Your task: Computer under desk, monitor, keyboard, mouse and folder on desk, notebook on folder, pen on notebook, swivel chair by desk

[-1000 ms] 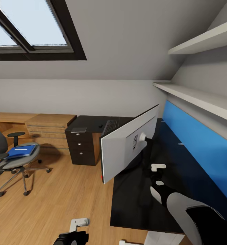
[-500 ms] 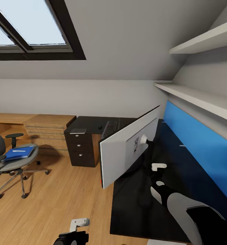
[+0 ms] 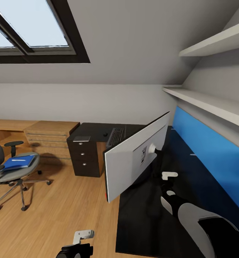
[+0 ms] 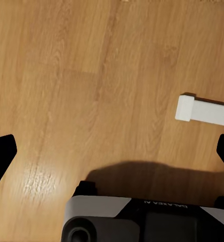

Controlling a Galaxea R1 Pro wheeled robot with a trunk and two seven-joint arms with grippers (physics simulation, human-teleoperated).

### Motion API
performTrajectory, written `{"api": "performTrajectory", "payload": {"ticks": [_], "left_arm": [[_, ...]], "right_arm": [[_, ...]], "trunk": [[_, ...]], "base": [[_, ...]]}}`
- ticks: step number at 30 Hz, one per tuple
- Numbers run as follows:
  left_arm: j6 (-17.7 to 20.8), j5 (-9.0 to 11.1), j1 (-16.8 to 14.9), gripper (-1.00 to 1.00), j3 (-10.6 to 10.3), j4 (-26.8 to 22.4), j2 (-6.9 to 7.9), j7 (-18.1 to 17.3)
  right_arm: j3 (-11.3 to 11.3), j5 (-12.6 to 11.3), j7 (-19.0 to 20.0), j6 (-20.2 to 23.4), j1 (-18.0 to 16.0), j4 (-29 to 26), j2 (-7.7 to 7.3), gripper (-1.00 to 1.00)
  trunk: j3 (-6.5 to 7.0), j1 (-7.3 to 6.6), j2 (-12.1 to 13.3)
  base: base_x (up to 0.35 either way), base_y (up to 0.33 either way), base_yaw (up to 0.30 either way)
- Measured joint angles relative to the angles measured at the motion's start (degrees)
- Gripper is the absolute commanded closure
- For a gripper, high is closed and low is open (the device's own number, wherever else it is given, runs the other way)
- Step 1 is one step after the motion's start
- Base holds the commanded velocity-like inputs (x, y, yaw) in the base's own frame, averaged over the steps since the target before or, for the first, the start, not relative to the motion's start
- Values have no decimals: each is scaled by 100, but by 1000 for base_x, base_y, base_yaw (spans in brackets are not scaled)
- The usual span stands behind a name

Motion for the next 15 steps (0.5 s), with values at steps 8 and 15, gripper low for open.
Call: {"api": "performTrajectory", "payload": {"ticks": [8,15], "left_arm": [[0,0,0,-100,3,0,3,-9],[-1,2,-2,-100,3,0,5,-10]], "right_arm": [[-1,0,-6,7,-1,-5,-45,-100],[-8,-4,-6,11,-1,-6,-58,-100]], "trunk": [[0,1,1],[0,1,1]], "base": [[108,0,0],[18,0,0]]}}
